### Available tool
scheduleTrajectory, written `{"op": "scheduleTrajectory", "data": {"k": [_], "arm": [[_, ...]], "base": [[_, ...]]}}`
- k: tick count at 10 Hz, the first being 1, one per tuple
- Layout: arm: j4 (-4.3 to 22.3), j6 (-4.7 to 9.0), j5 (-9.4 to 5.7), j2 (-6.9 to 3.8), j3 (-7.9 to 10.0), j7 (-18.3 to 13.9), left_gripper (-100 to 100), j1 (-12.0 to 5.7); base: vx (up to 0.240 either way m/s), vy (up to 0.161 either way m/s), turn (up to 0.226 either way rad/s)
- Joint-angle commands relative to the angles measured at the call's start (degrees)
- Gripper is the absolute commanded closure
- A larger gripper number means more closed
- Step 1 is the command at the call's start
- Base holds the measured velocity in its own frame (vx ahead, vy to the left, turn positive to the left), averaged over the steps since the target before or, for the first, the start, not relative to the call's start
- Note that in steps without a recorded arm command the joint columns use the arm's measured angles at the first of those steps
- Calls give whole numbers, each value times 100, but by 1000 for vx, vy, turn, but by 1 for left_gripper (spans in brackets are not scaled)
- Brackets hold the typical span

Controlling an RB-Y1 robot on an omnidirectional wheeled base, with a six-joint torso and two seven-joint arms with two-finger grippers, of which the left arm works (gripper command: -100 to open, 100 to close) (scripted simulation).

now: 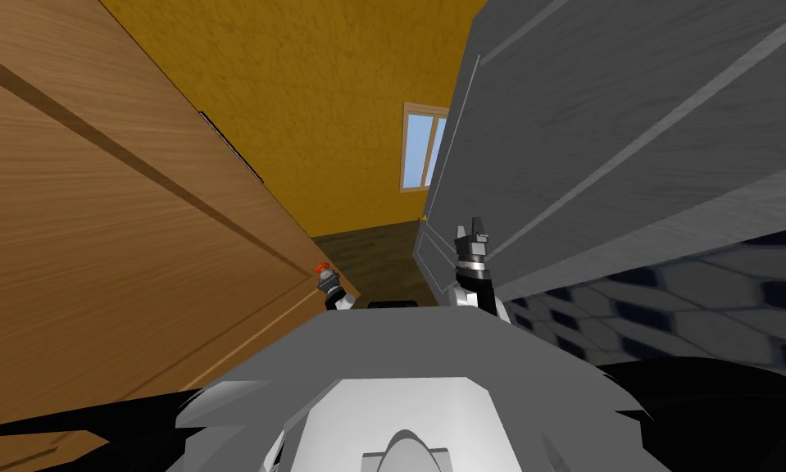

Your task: Push the door open

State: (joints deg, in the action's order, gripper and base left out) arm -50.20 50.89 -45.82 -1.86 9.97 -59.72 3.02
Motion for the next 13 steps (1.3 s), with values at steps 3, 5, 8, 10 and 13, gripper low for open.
{"op": "scheduleTrajectory", "data": {"k": [3,5,8,10,13], "arm": [[13,43,-131,-112,185,38,100,14],[19,64,-198,-144,279,58,100,21],[33,110,-339,-173,477,99,100,36],[41,137,-423,-165,595,123,100,44],[40,137,-479,-121,664,148,100,56]], "base": [[162,38,44],[176,46,43],[196,72,58],[213,61,57],[162,45,53]]}}
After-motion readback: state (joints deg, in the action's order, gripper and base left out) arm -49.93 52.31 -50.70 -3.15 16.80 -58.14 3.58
